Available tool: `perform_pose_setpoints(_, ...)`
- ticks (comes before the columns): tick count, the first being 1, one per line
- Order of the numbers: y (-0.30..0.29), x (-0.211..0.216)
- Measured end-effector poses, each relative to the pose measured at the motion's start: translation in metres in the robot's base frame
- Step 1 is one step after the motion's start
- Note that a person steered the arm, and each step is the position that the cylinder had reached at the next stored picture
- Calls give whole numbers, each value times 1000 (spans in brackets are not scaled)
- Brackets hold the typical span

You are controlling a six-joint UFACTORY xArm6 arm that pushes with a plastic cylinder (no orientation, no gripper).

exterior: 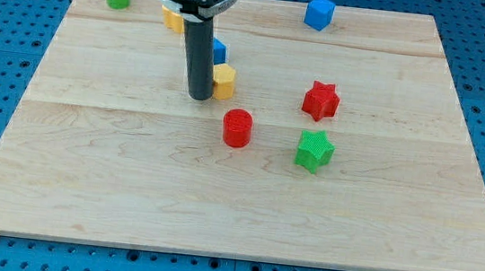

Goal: Move the red star to the green star

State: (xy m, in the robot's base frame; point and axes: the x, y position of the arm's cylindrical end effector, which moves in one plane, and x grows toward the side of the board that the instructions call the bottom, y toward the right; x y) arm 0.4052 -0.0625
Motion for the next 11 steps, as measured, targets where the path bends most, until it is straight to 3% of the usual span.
perform_pose_setpoints(4, 110, -7)
perform_pose_setpoints(6, 219, -51)
perform_pose_setpoints(7, 240, -47)
perform_pose_setpoints(9, 242, -17)
perform_pose_setpoints(11, 206, 15)
